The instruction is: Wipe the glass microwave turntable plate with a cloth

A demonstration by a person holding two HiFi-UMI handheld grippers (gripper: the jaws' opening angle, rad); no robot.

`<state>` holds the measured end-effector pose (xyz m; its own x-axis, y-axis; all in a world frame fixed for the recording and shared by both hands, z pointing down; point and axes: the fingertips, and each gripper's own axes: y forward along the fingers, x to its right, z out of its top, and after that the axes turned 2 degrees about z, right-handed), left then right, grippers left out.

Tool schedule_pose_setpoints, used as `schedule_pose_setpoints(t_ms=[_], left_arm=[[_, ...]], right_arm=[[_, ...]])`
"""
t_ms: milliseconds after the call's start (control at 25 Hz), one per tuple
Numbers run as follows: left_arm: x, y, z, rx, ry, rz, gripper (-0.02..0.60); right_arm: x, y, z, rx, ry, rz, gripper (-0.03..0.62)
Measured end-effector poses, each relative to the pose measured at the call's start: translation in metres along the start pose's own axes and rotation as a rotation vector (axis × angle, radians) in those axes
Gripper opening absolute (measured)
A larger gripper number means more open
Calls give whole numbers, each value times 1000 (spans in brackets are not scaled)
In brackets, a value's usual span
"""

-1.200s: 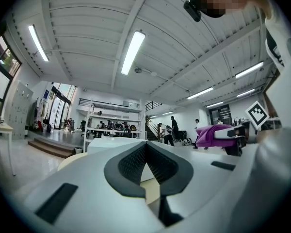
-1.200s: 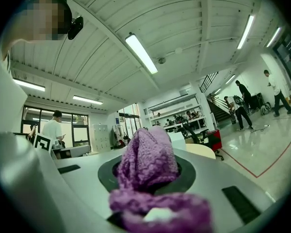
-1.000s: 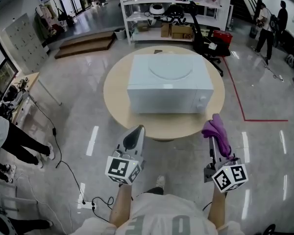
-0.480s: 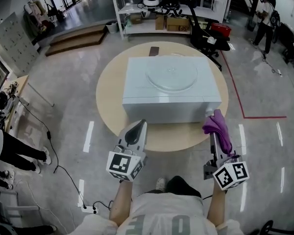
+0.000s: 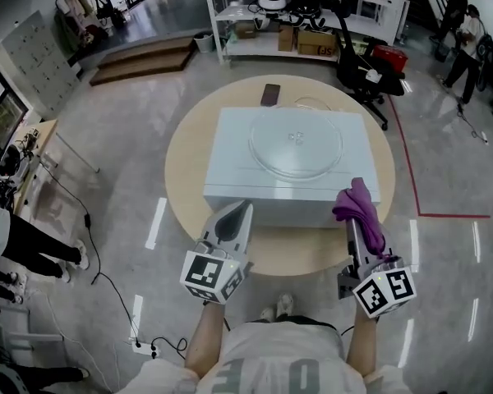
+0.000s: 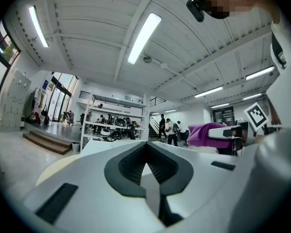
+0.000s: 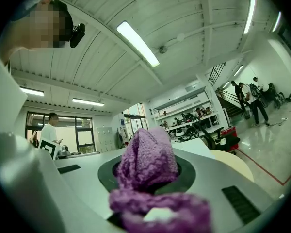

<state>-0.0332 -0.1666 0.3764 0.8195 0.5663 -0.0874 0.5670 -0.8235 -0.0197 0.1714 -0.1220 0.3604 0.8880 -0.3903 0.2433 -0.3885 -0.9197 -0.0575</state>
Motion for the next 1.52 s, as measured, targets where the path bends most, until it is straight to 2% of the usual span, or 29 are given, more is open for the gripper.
schedule_pose_setpoints(t_ms=[120,200,280,400,600,760,920,1160,1280,1520], left_arm=[[2,25,6,5,20,-3,-5],[1,44,6,-32,80,-4,-5],[-4,62,2,-106,119,-8,-5],[-22,90,-7,-231,104,-16,-5],[-44,117,-23,-442,89,-23,-5],[-43,125,-42,-612,46,-70,-5],[-34,132,-65,-755,95,-92,-5],[-30,140,-65,-801,170,-103,-5],[-34,145,-60,-798,210,-80,-5],[-40,149,-68,-820,200,-61,-5]], right_arm=[[10,17,9,3,-19,35,46],[17,26,10,-8,-38,53,46],[22,32,9,-22,-46,70,46],[31,39,10,-27,-54,74,46],[50,51,17,-22,-64,34,46],[51,58,16,-29,-78,22,46],[54,57,8,-43,-69,15,46],[53,58,7,-54,-76,19,46],[53,56,8,-51,-75,18,46],[53,57,6,-53,-77,20,46]])
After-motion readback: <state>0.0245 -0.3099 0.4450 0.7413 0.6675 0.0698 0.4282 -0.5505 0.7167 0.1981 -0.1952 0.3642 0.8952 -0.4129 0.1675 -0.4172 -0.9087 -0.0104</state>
